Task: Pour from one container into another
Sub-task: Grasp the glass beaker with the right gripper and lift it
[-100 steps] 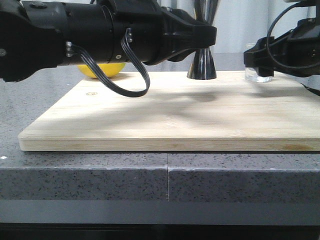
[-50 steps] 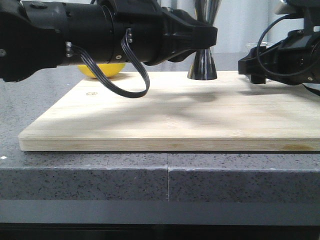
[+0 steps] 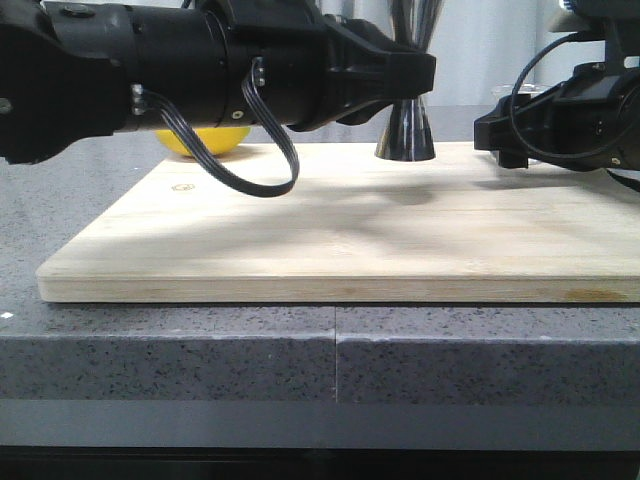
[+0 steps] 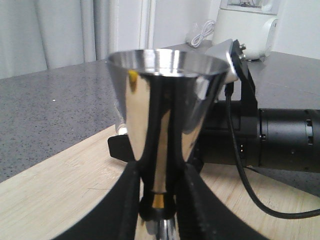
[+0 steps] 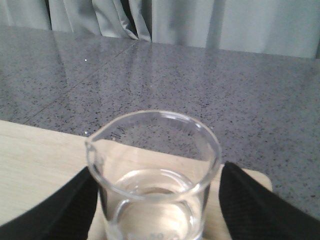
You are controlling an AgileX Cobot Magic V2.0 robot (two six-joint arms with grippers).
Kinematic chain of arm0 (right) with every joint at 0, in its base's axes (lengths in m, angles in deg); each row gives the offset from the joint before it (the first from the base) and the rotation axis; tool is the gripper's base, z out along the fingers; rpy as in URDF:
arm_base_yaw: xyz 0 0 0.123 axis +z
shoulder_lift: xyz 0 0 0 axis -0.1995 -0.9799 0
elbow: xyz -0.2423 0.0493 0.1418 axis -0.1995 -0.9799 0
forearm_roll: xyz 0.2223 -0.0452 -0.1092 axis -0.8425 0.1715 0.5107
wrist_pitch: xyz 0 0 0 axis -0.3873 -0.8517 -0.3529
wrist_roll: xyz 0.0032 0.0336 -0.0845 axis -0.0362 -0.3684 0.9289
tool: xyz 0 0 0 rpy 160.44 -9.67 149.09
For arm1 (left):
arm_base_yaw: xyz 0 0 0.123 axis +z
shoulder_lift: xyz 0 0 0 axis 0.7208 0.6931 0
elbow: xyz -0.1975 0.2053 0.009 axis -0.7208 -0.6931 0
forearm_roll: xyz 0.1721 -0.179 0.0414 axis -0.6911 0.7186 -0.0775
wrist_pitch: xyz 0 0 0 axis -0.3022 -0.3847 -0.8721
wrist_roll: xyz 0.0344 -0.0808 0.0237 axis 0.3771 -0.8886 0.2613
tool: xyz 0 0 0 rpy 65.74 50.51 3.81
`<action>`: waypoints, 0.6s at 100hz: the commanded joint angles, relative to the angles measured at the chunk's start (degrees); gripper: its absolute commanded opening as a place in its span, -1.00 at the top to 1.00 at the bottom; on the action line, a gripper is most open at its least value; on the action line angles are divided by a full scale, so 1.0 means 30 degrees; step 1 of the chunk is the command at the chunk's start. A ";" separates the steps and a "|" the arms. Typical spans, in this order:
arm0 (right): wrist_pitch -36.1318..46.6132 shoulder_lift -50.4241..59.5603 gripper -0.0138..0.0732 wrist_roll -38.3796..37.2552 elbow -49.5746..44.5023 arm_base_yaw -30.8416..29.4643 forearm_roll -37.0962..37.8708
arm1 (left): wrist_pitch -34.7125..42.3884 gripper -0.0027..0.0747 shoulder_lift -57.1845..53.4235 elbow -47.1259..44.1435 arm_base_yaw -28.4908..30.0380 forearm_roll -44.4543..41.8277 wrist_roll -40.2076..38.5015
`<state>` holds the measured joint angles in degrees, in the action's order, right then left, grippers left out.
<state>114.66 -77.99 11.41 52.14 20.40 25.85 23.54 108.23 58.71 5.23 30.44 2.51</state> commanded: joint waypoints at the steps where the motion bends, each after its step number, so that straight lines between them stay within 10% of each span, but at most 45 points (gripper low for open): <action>1: 0.1688 0.0664 -0.38 -0.0023 0.0459 -0.0029 0.0112 | 0.1706 0.78 -0.0894 0.0603 -0.0012 0.0438 -0.0180; 60: 0.1731 0.0664 0.01 -0.0023 0.0459 -0.0029 0.0112 | 0.1706 0.78 -0.0894 0.0603 -0.0012 0.0438 -0.0180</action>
<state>114.69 -77.99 11.37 52.14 20.40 25.85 23.54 108.23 58.71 5.23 30.44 2.38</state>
